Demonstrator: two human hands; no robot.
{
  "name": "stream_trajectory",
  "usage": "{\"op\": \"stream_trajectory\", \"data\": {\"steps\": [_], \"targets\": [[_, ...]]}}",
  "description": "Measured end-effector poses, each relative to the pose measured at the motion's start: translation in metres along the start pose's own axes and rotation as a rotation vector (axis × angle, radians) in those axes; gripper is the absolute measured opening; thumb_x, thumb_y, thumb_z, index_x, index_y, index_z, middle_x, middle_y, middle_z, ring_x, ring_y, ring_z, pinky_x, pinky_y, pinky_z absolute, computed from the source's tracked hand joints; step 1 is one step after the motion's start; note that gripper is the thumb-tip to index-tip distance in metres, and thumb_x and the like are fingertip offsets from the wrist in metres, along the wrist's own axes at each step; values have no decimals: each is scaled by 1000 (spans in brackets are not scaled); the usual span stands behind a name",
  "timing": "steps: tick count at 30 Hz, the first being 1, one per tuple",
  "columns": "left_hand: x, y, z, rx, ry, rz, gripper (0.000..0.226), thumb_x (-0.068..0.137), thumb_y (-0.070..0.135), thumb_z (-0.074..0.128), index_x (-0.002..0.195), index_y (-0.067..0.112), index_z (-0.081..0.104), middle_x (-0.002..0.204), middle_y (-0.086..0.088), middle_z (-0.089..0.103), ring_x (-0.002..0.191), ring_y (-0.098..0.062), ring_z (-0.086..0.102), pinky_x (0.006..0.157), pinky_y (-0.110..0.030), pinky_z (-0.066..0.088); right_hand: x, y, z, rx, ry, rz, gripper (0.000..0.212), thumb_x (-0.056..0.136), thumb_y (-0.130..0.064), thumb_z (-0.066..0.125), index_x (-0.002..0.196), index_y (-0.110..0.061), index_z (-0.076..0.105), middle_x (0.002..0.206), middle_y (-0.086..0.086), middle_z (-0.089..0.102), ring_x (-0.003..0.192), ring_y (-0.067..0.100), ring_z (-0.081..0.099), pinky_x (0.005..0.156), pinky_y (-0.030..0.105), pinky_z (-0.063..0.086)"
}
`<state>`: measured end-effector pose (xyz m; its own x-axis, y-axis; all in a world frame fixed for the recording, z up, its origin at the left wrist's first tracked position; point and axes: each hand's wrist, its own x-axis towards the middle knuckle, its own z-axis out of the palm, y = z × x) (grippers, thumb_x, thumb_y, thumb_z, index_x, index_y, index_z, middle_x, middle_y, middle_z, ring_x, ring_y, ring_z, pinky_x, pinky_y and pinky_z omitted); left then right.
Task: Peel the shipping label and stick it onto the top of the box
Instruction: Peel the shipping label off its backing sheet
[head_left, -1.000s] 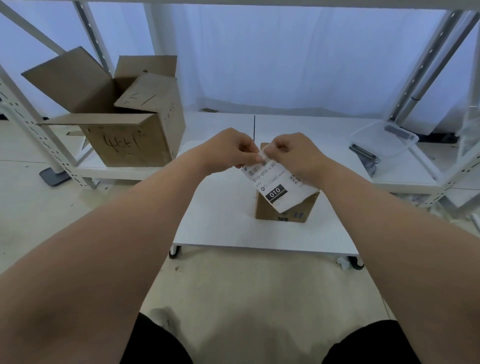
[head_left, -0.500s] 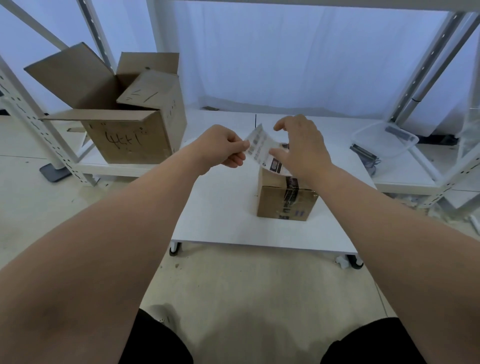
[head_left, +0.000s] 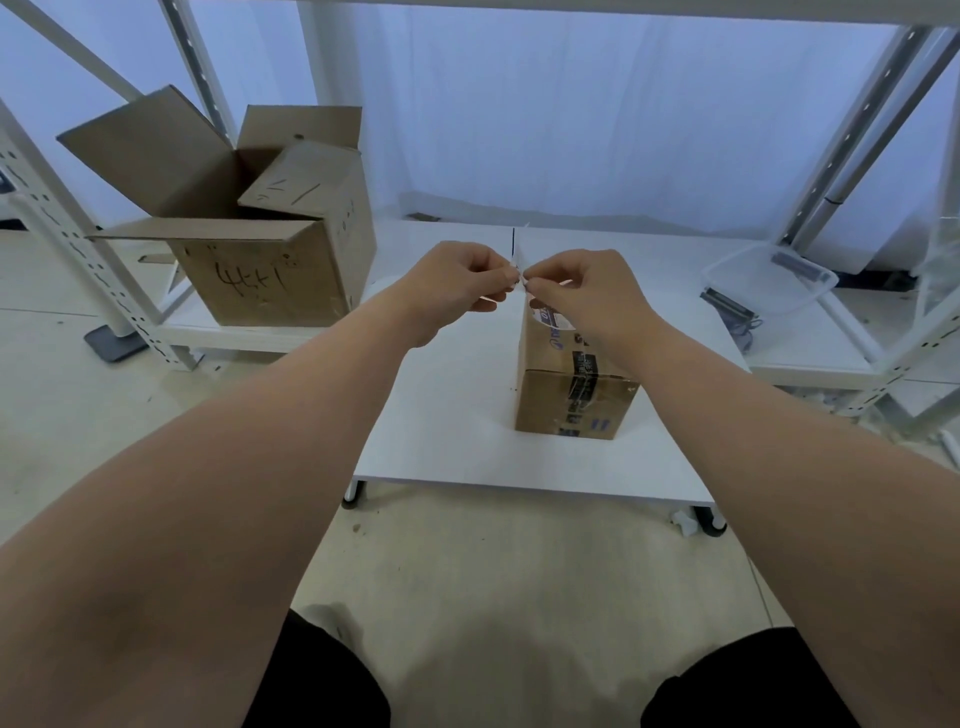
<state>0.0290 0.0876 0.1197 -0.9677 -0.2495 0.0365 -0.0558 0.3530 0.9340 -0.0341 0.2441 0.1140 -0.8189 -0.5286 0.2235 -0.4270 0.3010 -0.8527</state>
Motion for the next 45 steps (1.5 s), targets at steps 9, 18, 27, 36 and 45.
{"op": "stream_trajectory", "data": {"steps": [9, 18, 27, 36, 45], "targets": [[0, 2, 5, -88, -6, 20, 13, 89, 18, 63, 79, 11, 65, 82, -5, 67, 84, -15, 65, 86, -28, 55, -2, -5, -2, 166, 7, 35, 8, 86, -11, 66, 90, -7, 71, 85, 6, 70, 71, 12, 68, 68, 22, 58], [0, -1, 6, -100, -38, 45, 10, 91, 14, 60, 86, 9, 66, 86, -3, 69, 85, -13, 66, 82, -19, 55, -1, -4, -3, 248, -5, 104, 10, 87, -8, 64, 92, -2, 70, 86, 12, 71, 75, 19, 70, 73, 30, 60], [0, -1, 5, -114, -44, 55, 12, 92, 16, 59, 83, 11, 65, 84, -3, 68, 81, -11, 64, 80, -17, 54, -3, -7, -5, 285, -27, 148, 13, 87, -10, 64, 94, -2, 70, 92, 15, 72, 79, 21, 70, 76, 32, 60], [0, -1, 6, -96, -44, 74, 15, 95, 14, 53, 83, 13, 62, 84, -1, 65, 81, -10, 61, 79, -16, 52, -2, -6, -3, 320, -26, 172, 5, 86, -11, 66, 87, -8, 70, 83, 8, 71, 67, 12, 69, 70, 27, 60], [0, 0, 5, -108, -16, 58, 14, 94, 18, 57, 84, 11, 64, 83, -3, 66, 81, -11, 63, 80, -18, 54, -3, -7, -2, 329, -39, 135, 4, 87, -11, 66, 88, -8, 69, 83, 6, 70, 68, 11, 69, 70, 27, 60]]}}
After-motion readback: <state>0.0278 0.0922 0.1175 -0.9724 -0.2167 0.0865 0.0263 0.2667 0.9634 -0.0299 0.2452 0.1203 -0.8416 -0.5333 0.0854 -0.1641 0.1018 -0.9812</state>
